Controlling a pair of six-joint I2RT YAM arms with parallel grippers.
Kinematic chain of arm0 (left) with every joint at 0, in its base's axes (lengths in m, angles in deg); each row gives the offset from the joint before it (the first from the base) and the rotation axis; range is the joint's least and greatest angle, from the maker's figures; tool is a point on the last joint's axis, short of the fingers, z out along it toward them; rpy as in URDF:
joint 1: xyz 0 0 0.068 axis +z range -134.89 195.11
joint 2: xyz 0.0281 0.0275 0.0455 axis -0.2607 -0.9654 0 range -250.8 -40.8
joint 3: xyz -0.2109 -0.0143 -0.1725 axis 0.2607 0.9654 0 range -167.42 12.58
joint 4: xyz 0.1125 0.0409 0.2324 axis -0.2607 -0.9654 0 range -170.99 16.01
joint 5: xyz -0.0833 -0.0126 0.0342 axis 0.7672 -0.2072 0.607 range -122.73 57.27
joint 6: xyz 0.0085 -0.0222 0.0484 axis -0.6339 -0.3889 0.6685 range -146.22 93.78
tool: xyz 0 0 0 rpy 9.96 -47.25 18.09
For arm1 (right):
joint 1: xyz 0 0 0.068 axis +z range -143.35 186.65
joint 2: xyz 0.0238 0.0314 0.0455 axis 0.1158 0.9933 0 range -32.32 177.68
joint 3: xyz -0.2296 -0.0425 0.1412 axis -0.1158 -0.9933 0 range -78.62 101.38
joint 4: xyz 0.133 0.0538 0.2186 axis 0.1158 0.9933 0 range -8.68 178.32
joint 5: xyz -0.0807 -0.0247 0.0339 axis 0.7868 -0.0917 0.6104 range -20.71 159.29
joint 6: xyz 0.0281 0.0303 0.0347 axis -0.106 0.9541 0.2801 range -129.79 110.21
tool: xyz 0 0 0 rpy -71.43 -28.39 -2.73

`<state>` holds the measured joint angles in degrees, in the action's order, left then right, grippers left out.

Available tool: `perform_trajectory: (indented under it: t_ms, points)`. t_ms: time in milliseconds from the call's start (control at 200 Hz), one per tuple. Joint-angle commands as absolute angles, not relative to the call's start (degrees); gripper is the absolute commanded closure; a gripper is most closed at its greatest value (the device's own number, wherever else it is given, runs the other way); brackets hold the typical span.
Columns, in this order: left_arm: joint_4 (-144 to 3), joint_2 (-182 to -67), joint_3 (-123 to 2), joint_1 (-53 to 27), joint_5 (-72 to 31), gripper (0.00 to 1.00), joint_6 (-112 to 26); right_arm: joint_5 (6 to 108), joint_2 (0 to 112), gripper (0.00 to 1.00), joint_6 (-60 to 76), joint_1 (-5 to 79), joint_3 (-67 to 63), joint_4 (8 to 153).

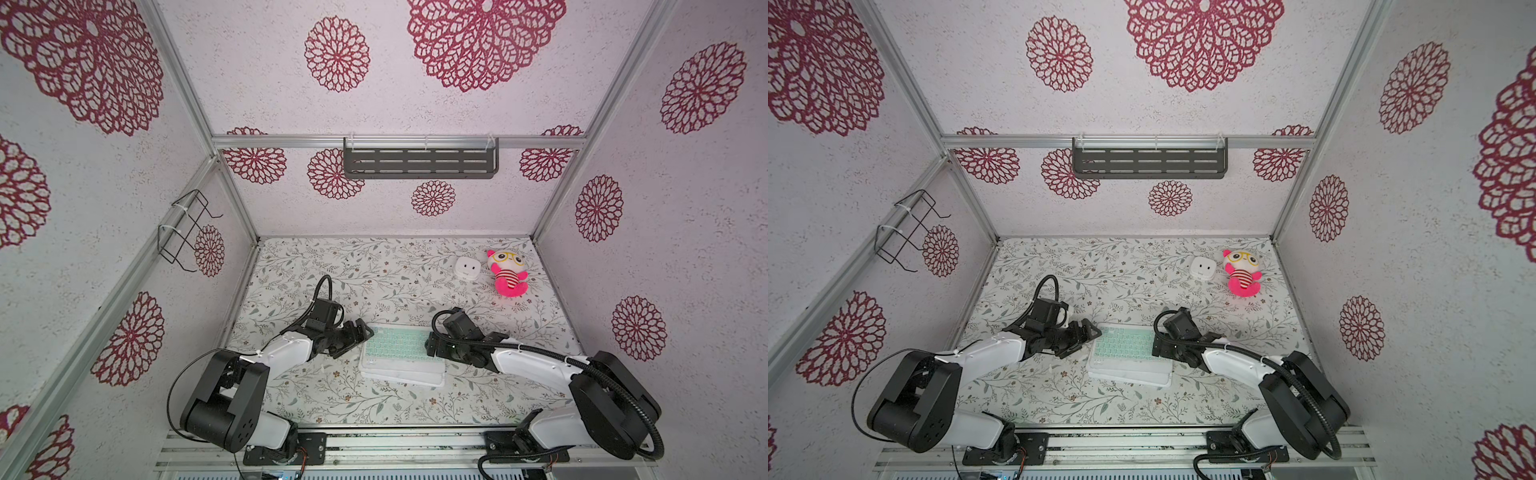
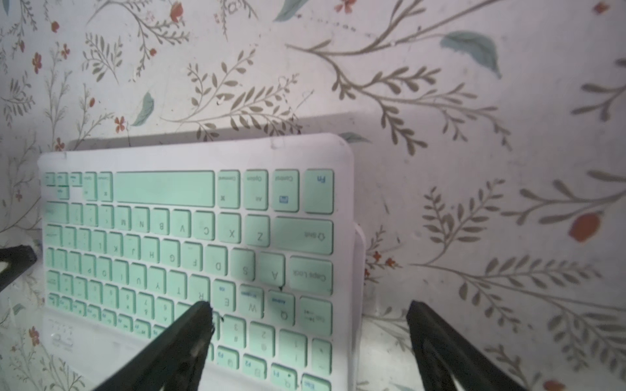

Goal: Stack the numeric keypads
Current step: Adjust the numeric keypad.

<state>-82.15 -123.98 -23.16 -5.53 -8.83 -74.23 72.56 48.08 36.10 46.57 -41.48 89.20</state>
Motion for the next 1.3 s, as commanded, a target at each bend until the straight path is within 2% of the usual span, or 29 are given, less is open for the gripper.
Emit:
perform_trajectory:
  t_ms: [0, 205, 495, 1296]
  points:
    - [-84.7, -124.0, -24.4, -7.7, -14.0, 0.06, -74.4, 76.4, 50.9, 0.06, 33.9, 46.8, -37.0, 90.2]
    - [-83.9, -125.8, -25.3, -11.7, -18.8, 0.05, -77.2, 72.7, 53.9, 0.07, 33.5, 47.2, -35.5, 88.2]
    - [-82.3, -126.2, -25.8, -19.9, -25.1, 0.02, -85.2, 72.8, 54.1, 0.07, 35.4, 50.3, -35.8, 88.8]
    - [-80.1, -127.9, -25.7, -25.7, -28.6, 0.01, -90.0, 78.5, 51.6, 0.08, 37.0, 57.0, -34.5, 97.0]
